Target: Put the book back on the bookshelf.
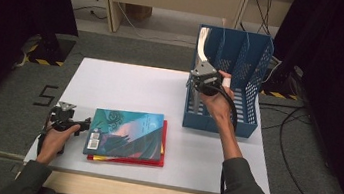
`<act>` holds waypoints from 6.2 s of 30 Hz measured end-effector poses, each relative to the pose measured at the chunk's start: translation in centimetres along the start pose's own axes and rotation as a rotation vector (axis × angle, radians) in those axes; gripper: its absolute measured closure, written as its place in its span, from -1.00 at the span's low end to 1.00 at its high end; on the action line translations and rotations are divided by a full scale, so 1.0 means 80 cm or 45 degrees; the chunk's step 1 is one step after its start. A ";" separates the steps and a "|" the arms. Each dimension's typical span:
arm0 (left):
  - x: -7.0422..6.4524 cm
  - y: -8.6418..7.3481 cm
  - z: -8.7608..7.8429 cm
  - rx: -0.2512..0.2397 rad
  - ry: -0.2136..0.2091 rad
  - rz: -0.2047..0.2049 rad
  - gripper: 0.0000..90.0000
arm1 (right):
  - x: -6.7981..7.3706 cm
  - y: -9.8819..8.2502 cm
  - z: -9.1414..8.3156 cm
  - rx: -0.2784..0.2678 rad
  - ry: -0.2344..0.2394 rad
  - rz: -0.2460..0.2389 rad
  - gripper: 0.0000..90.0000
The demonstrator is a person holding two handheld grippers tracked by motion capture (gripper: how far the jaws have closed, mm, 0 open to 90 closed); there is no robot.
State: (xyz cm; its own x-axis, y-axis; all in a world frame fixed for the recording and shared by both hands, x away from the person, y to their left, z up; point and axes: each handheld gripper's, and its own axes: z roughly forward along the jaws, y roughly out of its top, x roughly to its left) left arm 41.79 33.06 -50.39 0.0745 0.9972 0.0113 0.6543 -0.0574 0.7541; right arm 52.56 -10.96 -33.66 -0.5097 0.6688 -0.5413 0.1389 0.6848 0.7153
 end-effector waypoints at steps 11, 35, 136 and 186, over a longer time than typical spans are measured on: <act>0.001 0.000 0.000 0.000 -0.005 -0.006 -0.68 | 0.004 -0.015 -0.007 -0.109 0.113 0.412 -0.21; 0.002 0.000 0.000 0.001 -0.012 -0.014 -0.68 | 0.005 -0.046 -0.047 -0.179 0.150 0.609 -0.34; -0.062 -0.002 -0.090 -0.046 -0.286 0.187 -0.58 | 0.191 -0.177 -0.088 0.085 0.786 0.929 -0.57; -0.144 -0.014 -0.066 -0.095 -0.363 0.274 -0.70 | 0.108 -0.012 -0.127 -0.317 0.611 0.567 0.28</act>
State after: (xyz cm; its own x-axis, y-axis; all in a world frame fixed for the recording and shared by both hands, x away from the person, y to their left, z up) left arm 36.25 21.90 -47.88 0.4184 0.9082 -0.0005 0.5448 -0.2505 0.8003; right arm 39.40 -8.77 -34.53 -0.7758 0.6296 0.0407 0.2522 0.2503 0.9347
